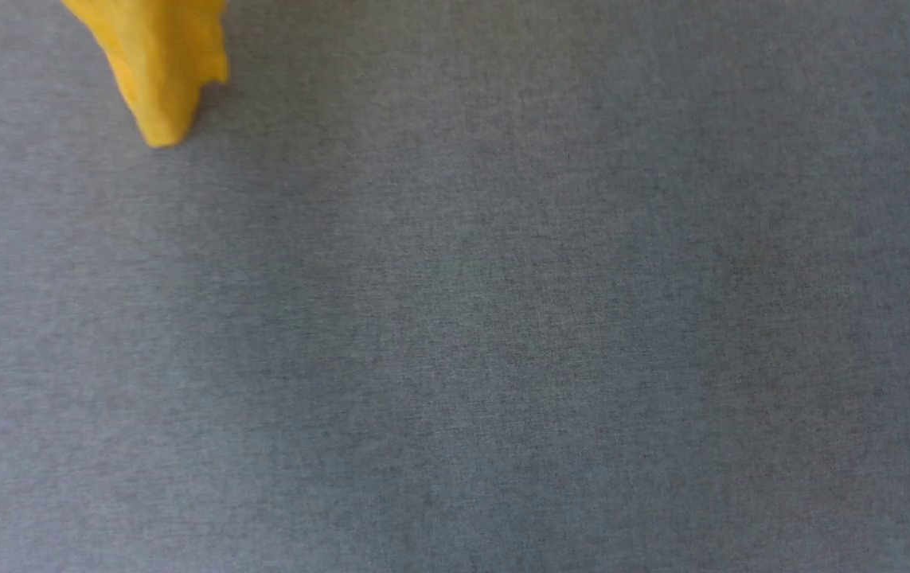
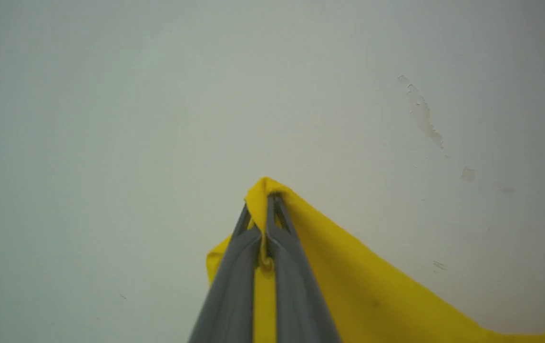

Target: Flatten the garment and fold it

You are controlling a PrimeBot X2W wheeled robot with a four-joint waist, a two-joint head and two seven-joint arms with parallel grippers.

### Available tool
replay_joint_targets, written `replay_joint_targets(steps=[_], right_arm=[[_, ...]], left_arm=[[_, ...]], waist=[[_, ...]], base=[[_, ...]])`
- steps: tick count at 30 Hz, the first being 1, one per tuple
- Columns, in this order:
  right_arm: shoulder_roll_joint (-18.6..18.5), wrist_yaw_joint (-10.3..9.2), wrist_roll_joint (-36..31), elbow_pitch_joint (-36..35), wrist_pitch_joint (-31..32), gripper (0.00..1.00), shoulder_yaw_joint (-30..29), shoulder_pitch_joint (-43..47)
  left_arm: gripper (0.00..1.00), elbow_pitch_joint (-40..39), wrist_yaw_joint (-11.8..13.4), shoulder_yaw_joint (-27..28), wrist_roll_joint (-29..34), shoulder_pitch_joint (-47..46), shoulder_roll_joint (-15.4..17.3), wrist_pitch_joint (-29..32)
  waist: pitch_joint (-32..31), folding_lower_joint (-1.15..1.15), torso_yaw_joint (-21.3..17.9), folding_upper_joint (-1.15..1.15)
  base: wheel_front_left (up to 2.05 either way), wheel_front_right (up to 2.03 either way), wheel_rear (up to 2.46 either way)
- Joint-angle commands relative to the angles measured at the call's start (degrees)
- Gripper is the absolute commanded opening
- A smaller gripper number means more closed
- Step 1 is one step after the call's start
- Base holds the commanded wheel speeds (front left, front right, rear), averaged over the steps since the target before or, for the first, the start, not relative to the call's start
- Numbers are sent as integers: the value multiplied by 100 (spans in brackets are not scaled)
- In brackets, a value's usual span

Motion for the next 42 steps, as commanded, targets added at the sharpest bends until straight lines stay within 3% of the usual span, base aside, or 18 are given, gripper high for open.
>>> replay_joint_targets(steps=[1, 8, 16, 23, 30, 37, 42], right_arm=[[32, -4, -71, 103, -141, 0, -31, -107], [-101, -4, -194, 171, -301, 0, -68, -236], [-405, -4, 40, -37, -328, 0, 217, 128], [-797, -4, 723, -647, -220, 0, 517, 929], [-1146, -4, 1399, -1861, 76, 0, 285, 2566], [-852, -4, 1757, -3143, 358, 0, -271, 4678], [-603, -4, 1874, -3729, 465, 0, -428, 5807]], left_arm=[[0, 134, -12, 19, 66, -234, 70, -133], [0, 369, -139, -54, 47, -548, 26, -532], [0, 63, -300, -68, -204, 437, 118, -913], [0, -956, -306, 27, -523, 1981, 324, -984], [0, -2514, -9, 266, -871, 3995, 594, -679], [0, -3920, 413, 429, -1087, 6340, 781, -349], [0, -4429, 445, 345, -1146, 7664, 913, -307]], waist=[[418, -3, -288, 0], [793, -3, -155, 0], [1009, -3, 214, 0], [761, -3, 544, 0], [241, -3, 750, 0], [-345, -3, 795, 0], [-627, -3, 799, 0]], base=[[0, 0, 0], [0, 0, 0], [0, 0, 0], [0, 0, 0], [0, 0, 0], [0, 0, 0], [0, 0, 0]])
